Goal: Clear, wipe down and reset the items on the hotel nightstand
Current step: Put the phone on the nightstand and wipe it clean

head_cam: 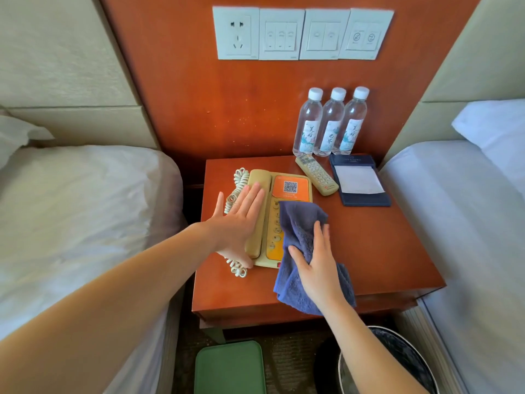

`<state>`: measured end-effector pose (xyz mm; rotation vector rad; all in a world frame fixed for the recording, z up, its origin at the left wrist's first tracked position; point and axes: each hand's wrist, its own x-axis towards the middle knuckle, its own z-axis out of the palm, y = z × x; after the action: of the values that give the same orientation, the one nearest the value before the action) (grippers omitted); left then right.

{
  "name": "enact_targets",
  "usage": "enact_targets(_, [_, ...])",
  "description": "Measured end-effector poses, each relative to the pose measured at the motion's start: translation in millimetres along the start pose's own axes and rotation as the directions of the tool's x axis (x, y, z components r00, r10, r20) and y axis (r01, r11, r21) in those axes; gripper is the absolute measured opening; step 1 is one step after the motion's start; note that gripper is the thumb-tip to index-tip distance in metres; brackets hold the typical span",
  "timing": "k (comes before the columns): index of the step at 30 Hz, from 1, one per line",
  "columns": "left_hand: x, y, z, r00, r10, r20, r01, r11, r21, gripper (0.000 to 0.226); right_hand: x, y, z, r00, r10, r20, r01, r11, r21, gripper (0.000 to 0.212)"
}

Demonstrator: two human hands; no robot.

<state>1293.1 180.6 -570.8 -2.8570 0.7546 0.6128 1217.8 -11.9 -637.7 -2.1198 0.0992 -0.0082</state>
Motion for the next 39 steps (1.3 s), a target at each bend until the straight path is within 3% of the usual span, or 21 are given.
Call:
enact_targets(6, [1.2, -0.6, 3.2, 0.999, 0.015, -0.034, -0.017, 0.999, -0.041, 0.154, 56.8, -8.3, -9.7, 0.982, 0.185, 0.025, -0.187, 0.968, 0.166, 0.065])
enact_targets(11, [2.5, -2.3, 4.2, 0.998, 0.016, -0.058, -0.02, 0.998, -0.057, 0.151, 127.6, -17.7, -23.3, 0.977, 0.198, 0.08, -0.21, 0.958, 0.195, 0.048])
enact_targets(16, [4.9, -3.6, 3.5, 0.999, 0.008, -0.048, -0.012, 0.996, -0.092, 0.152, 180.3, -34.3, -31.0, 0.968, 0.132, 0.212, -0.121, 0.991, -0.064, 0.033])
enact_targets(19, [5.1, -3.6, 4.3, 0.999, -0.009, -0.046, 0.004, 0.996, -0.089, 0.152, 189.7, -36.4, -30.5, 0.964, 0.072, 0.257, -0.048, 0.994, -0.098, 0.033])
enact_targets(24, [1.0, -3.9, -2.4, 1.0, -0.002, -0.008, 0.002, 1.0, -0.008, 0.148, 181.6, -33.7, -28.7, 0.98, 0.04, 0.194, -0.015, 0.992, -0.126, 0.032])
enact_targets(29, [-3.2, -3.8, -4.4, 0.997, -0.013, -0.076, 0.011, 1.0, -0.024, 0.088, 152.8, -28.6, -34.6, 0.993, 0.072, 0.09, -0.055, 0.982, -0.182, 0.034])
enact_targets(34, [-14.3, -4.4, 0.7, 0.986, 0.033, -0.164, -0.005, 0.986, 0.167, 0.072, 96.1, -14.2, -48.0, 0.984, 0.178, -0.022, -0.179, 0.962, -0.209, 0.041])
enact_targets(37, [-15.8, -5.3, 0.4, 0.983, 0.089, -0.161, -0.074, 0.993, 0.094, 0.074, 50.8, -8.6, -53.6, 0.973, 0.218, -0.081, -0.23, 0.957, -0.176, 0.037])
enact_targets(39, [-14.5, -5.6, -2.0, 0.981, 0.111, -0.158, -0.128, 0.986, -0.104, 0.079, 27.1, -9.6, -55.4, 0.968, 0.23, -0.104, -0.245, 0.954, -0.17, 0.034])
